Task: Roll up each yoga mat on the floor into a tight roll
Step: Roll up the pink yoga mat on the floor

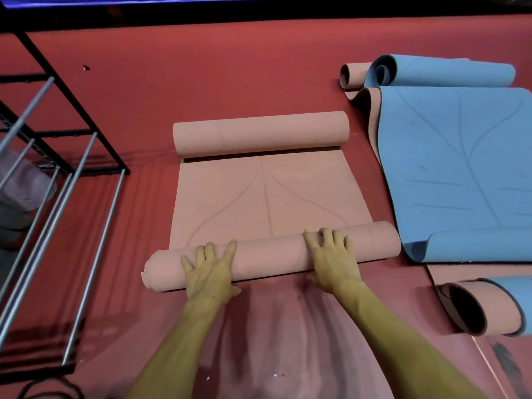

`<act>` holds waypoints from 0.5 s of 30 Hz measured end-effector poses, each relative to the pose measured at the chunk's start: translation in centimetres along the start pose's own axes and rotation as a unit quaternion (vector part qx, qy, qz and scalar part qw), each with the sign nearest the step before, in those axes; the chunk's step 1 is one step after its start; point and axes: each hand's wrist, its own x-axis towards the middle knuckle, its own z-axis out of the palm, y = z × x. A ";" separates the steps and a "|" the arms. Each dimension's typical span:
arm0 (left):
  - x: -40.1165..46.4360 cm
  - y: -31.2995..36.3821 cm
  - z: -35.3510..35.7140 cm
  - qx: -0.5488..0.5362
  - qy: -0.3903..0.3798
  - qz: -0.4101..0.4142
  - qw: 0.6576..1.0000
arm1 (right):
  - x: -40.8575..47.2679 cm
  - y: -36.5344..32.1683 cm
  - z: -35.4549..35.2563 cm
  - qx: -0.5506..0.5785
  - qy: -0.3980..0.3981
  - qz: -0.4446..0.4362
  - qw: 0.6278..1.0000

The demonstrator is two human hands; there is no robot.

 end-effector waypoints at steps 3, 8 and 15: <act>0.7 0.0 0.8 0.001 0.013 -0.010 1.000 | 0.6 0.2 1.0 -0.003 0.022 0.016 1.000; 1.8 0.0 1.1 0.019 0.047 -0.031 0.998 | 0.8 0.1 1.1 -0.010 0.043 0.011 0.999; 2.7 -1.1 -1.6 0.052 -0.047 -0.019 0.997 | 1.6 1.1 -1.9 0.000 -0.022 -0.015 1.000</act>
